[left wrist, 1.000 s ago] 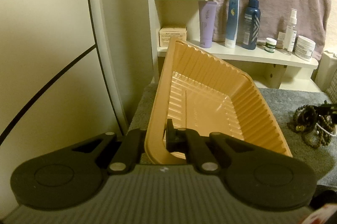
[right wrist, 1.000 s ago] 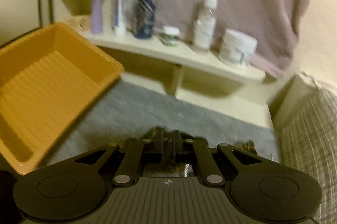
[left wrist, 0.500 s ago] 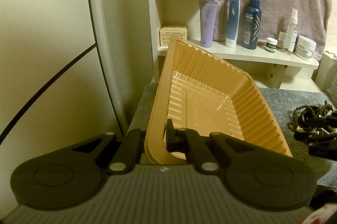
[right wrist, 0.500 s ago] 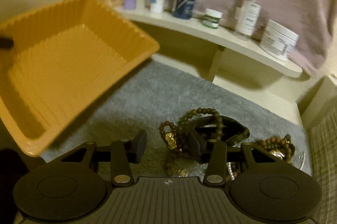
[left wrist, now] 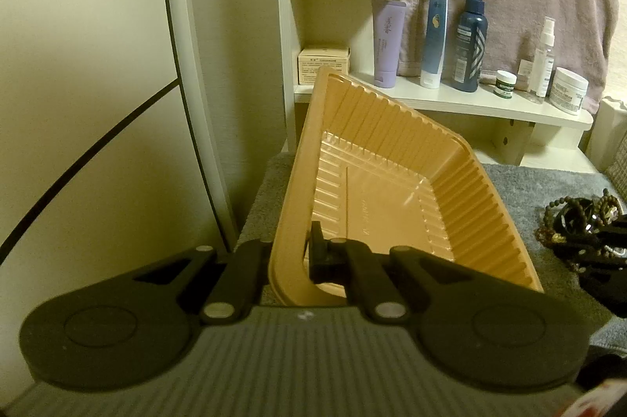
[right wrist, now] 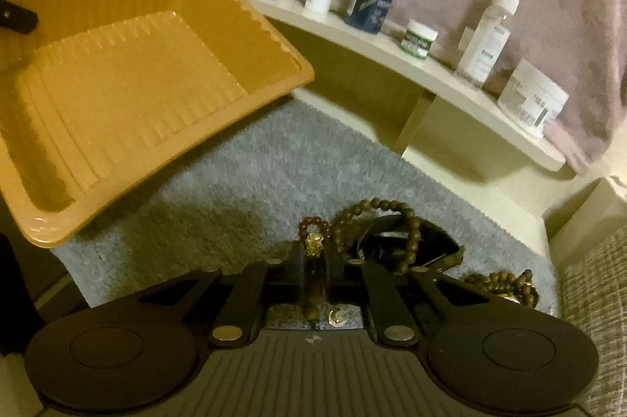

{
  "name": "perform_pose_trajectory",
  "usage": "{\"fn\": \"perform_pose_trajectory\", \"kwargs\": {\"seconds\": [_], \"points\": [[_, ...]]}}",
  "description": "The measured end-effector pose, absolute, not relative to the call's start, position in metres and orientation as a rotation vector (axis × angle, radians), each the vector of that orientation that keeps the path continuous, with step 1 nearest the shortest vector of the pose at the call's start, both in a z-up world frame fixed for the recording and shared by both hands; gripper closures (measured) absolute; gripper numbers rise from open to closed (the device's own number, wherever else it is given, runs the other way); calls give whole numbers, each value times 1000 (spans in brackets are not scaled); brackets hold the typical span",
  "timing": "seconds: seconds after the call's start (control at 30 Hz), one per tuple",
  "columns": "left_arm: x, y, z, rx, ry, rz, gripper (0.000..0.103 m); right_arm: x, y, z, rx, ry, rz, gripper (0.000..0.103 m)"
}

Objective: Organize jewelry
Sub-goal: 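Carry the bracelet over the orange tray and open the right tool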

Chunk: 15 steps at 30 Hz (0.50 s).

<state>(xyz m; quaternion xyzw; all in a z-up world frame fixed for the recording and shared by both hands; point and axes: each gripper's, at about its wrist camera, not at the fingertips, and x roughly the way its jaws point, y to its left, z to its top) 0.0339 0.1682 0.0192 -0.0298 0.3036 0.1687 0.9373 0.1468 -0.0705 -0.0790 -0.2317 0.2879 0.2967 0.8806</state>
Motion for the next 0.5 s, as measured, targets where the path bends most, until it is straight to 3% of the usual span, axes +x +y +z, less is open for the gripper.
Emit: {"fn": "perform_pose_trajectory", "kwargs": {"seconds": [0.5], "points": [[36, 170, 19, -53, 626, 338, 99, 121, -57, 17, -217, 456, 867, 94]]}}
